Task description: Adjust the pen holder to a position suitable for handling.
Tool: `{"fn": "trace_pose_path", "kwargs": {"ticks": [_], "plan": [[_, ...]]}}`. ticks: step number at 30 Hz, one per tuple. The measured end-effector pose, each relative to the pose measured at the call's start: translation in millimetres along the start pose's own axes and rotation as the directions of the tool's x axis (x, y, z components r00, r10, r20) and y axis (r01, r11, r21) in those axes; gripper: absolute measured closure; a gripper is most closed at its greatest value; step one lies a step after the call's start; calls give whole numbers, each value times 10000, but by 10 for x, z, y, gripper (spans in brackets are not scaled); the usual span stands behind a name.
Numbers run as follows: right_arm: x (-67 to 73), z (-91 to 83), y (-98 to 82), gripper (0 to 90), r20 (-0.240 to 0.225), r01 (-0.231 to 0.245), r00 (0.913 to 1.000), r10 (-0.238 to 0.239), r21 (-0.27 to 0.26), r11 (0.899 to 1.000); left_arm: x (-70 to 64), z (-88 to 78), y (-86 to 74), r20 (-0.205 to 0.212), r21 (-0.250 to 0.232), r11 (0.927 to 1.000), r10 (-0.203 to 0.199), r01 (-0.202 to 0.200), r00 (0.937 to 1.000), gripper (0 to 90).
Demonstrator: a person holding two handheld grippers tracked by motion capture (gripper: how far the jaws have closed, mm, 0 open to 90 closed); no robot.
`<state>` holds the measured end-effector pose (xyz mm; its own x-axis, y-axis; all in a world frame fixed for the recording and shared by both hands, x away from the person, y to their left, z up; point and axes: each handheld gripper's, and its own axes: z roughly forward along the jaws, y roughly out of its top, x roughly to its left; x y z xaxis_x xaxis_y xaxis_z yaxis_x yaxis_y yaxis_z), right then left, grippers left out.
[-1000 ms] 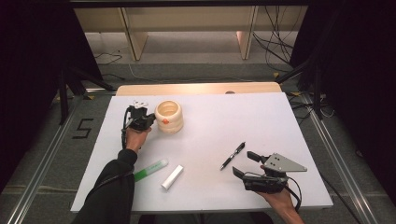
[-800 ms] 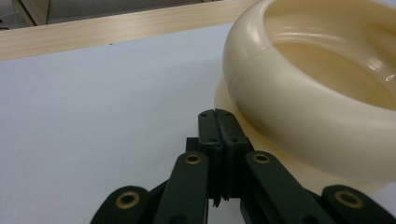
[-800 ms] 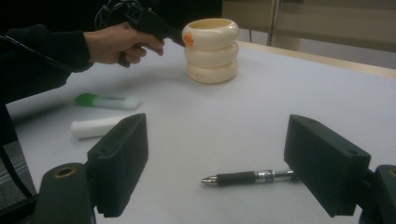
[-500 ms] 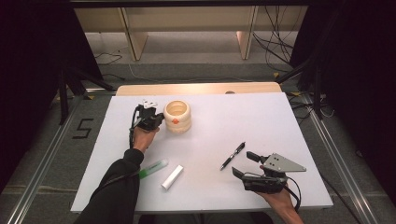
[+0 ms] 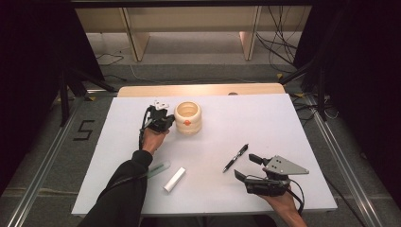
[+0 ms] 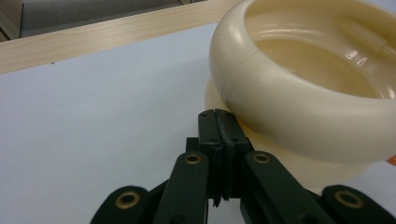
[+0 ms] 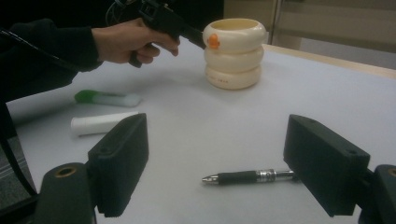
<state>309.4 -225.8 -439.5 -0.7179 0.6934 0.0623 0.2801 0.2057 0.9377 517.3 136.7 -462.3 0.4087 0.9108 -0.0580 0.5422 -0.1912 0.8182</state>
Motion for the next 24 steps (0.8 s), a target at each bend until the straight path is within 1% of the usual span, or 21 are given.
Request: {"fn": "trace_pose_path", "kwargs": {"ticks": [2,5,6,7,10,15,24], "plan": [[0,1,-1,228,-2,5,10000,-5,5,10000,-48,19,14,86,23,10000,95,-95,9999,891],[1,-1,0,228,24,9,10000,-9,25,10000,-87,32,19,123,-6,9999,110,-109,9999,891],[2,-1,1,228,21,11,10000,-11,23,10000,-98,34,22,121,31,9997,223,-223,9997,891],[1,0,0,228,5,6,10000,-6,14,10000,-115,41,25,162,7,9998,190,-190,9997,891],[4,0,1,229,8,1,10000,-1,9,10000,-149,54,34,200,29,9996,290,-291,9994,891],[3,1,0,229,0,19,10000,-19,31,10000,-215,80,48,311,9,9994,338,-339,9989,891],[5,-1,1,229,-9,-6,10000,6,-1,10000,-295,129,68,347,-73,9992,387,-385,9986,890]]}}
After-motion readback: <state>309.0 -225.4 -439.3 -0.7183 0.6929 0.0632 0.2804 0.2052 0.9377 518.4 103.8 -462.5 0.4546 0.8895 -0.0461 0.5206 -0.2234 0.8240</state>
